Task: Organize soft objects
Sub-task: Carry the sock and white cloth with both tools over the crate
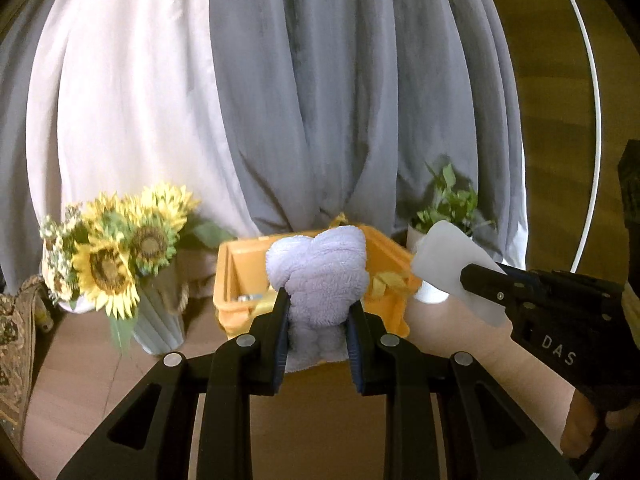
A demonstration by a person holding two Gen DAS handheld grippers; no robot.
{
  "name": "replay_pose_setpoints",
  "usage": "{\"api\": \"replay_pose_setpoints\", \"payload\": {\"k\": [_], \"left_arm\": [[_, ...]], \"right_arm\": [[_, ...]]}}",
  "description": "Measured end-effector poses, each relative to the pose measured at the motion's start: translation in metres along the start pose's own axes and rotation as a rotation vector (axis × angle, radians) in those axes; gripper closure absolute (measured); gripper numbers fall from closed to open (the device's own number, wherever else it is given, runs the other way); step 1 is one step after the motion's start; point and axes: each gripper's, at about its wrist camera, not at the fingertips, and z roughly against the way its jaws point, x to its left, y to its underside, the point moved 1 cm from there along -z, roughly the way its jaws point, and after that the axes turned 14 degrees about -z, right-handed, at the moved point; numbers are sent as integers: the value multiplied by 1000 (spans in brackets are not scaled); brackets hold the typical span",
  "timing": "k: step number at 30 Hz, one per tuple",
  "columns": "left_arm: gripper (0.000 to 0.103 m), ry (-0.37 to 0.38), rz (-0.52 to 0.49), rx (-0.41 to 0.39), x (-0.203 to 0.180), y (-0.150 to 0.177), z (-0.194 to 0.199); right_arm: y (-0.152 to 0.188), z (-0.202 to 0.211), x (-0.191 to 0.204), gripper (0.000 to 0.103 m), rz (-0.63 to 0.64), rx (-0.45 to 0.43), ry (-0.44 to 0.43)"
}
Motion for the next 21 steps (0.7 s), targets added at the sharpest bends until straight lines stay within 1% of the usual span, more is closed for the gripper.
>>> {"api": "replay_pose_setpoints", "payload": {"k": [10,21], "left_arm": [[78,-23,-17,-65,10,-26,-15],[77,-53,-21,-90,20,-51,-53]], "right_arm": [[-32,-7,3,91,15,-94,-22],[-60,-41,1,91,18,-112,-36]]}}
